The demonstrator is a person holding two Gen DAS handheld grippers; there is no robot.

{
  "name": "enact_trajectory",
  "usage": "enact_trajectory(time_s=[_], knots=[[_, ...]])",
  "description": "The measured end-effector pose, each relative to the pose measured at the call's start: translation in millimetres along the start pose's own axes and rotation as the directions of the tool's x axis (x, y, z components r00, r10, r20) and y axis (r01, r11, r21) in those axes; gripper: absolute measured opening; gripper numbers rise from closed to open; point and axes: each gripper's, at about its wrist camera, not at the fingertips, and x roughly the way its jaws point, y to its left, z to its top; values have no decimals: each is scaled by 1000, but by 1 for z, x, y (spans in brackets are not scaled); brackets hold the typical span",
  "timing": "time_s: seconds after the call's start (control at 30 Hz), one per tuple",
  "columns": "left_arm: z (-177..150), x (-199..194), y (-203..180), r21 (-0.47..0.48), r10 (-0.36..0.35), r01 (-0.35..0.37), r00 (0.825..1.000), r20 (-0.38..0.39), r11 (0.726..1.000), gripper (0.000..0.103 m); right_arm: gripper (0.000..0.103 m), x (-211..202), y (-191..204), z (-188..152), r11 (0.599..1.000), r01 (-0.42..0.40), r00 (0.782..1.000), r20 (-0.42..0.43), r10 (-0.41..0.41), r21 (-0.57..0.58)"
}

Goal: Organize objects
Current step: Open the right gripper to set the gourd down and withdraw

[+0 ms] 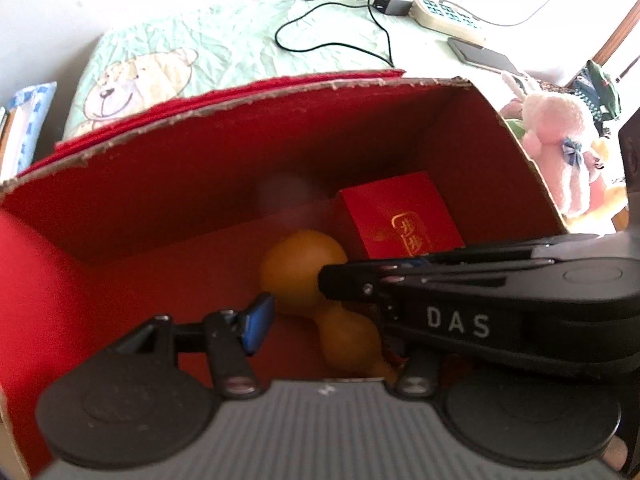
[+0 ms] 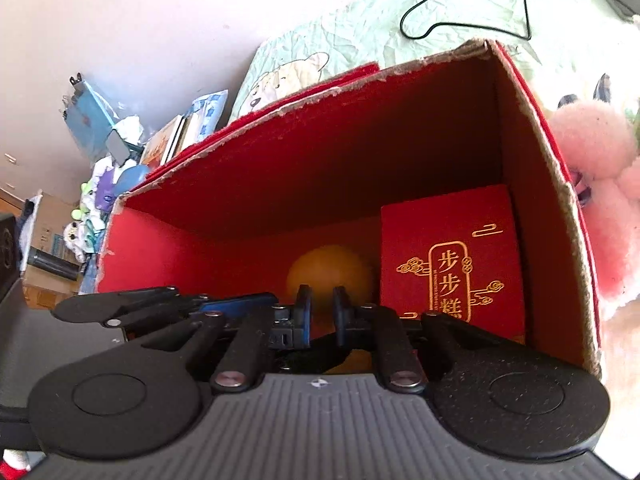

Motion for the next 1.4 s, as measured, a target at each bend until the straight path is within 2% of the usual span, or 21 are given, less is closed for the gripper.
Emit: enact_trajectory(time_s=[0.1, 0.23, 0.37, 0.43, 0.6, 0.8, 1.13, 1.4], knots=[[1, 2, -5, 8, 49, -49, 999, 13, 999, 59, 17, 1, 0, 1, 1000, 23, 1000, 15, -22, -10], [-7, -11, -11, 18, 120, -121, 991, 51, 993, 64, 19, -10, 9, -5, 993, 99, 992, 84, -94, -59], [-15, -23, -14, 4, 175, -176, 982, 72, 984, 65, 20, -23, 9, -10, 997, 74, 991, 115, -70, -29], [-20, -28, -17, 0, 208, -209, 975, 79, 978, 65, 20, -30, 12, -14, 995, 91, 987, 138, -85, -39], [-32, -45, -23, -23, 241, -240, 966, 91, 970, 65, 20, -47, 23, -28, 992, 113, 977, 187, -99, -64], [-43, -69, -39, -32, 313, -311, 941, 131, 950, 66, 24, -76, 31, -44, 990, 110, 963, 258, -83, -92], [-72, -102, -54, -54, 354, -350, 921, 162, 935, 66, 24, -105, 45, -72, 980, 126, 952, 298, -76, -154], [-94, -110, -64, -69, 361, -354, 920, 152, 933, 66, 24, -116, 41, -91, 978, 129, 953, 293, -78, -162]])
